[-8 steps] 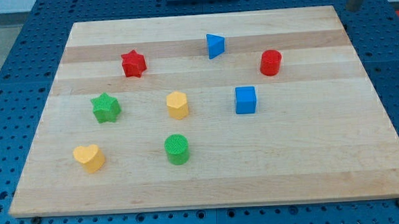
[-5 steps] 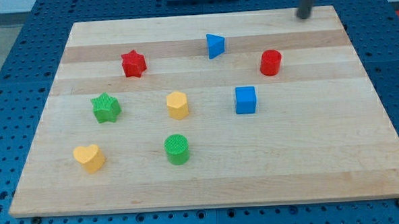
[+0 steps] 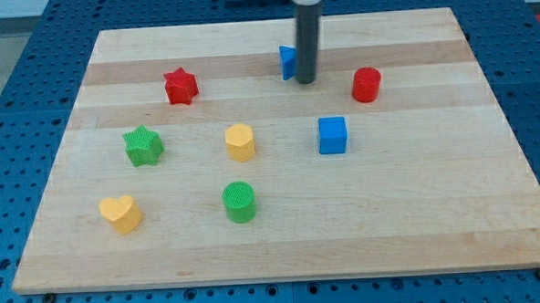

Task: Place the blue cube to the center of the board

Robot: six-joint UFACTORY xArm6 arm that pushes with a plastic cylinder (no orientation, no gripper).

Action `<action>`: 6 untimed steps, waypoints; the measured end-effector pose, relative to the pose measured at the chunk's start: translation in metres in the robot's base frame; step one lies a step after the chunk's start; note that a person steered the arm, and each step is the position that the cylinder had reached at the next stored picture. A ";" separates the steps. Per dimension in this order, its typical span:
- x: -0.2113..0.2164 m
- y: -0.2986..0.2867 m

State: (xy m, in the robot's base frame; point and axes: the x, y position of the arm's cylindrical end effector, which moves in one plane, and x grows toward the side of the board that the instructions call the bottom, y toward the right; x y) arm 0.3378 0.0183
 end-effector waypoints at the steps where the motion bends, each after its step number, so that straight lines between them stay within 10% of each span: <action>1: 0.037 -0.010; 3: 0.107 0.007; 6: 0.104 0.077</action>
State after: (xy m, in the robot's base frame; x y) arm 0.4422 0.0958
